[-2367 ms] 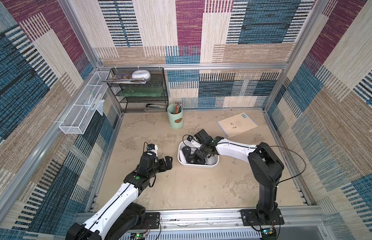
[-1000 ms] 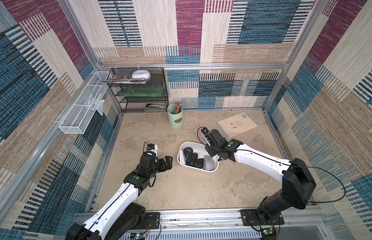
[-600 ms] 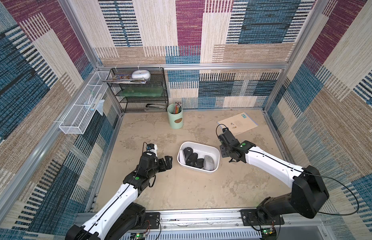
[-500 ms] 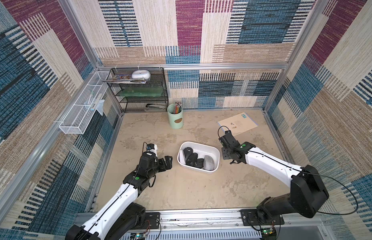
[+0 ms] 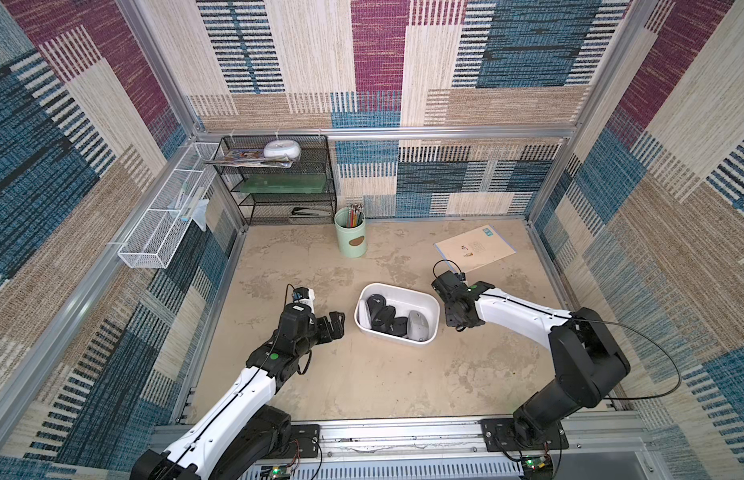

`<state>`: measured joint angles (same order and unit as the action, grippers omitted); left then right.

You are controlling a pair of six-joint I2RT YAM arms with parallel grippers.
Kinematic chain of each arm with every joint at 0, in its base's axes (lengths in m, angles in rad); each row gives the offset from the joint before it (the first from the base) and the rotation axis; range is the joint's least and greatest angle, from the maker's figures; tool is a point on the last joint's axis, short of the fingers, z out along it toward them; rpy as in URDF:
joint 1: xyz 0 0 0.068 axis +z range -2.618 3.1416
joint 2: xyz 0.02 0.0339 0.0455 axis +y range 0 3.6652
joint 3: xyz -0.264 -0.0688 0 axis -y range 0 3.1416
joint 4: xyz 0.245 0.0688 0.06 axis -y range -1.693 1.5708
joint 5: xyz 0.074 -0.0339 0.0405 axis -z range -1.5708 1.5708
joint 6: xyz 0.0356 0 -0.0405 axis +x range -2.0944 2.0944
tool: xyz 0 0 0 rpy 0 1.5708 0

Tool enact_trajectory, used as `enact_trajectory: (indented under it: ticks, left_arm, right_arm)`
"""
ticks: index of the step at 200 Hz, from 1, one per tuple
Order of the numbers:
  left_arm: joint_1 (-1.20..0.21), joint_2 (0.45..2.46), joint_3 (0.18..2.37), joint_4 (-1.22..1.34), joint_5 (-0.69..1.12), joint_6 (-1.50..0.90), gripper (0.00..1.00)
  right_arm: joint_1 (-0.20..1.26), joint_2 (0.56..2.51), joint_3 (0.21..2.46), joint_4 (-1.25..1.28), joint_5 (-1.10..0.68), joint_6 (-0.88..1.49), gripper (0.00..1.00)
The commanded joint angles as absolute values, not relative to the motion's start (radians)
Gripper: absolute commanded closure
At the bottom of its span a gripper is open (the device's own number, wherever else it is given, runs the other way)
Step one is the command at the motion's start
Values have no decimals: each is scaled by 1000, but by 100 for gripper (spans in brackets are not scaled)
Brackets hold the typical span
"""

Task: Take out the mouse from the storage box
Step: Place the mouse at the center of the board, then pick up the mouse from the storage box.

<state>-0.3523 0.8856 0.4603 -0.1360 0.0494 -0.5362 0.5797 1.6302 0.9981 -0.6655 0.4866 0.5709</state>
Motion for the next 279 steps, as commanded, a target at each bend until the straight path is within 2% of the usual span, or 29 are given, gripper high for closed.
enact_trajectory:
  ticks: [1,26,53,86,102,182,204,279]
  left_arm:
    - [-353,884,465,-132,48,-532,0]
    - [-353,885,465,-134,46,-531,0]
    - [-353,885,465,-133,44,-530,0]
    - [-352,896,465,-127,47,-530,0]
    - [-353,904,466,-123,52,-531,0]
    - [-371,960,538,-167,100,-563,3]
    - [-419,1029,618,-239,89,-558,5]
    - [-607,1246,847,-405,-42,-538,17]
  right_arm:
    - [579,1661,1014,-702,521,598,67]
    - [580,1703,1026,-719,540,611,66]
    - [580,1718,1031,-713,527,605,58]
    - [582,1701,1029,-690,489,587,40]
    - [585,1691,1032,-682,471,581,35]
    - [592,1522,1001,-600,406,552,25]
    - [593,1455,957,-539,402,543,21]
    - [594,1322,774,-305,352,521,21]
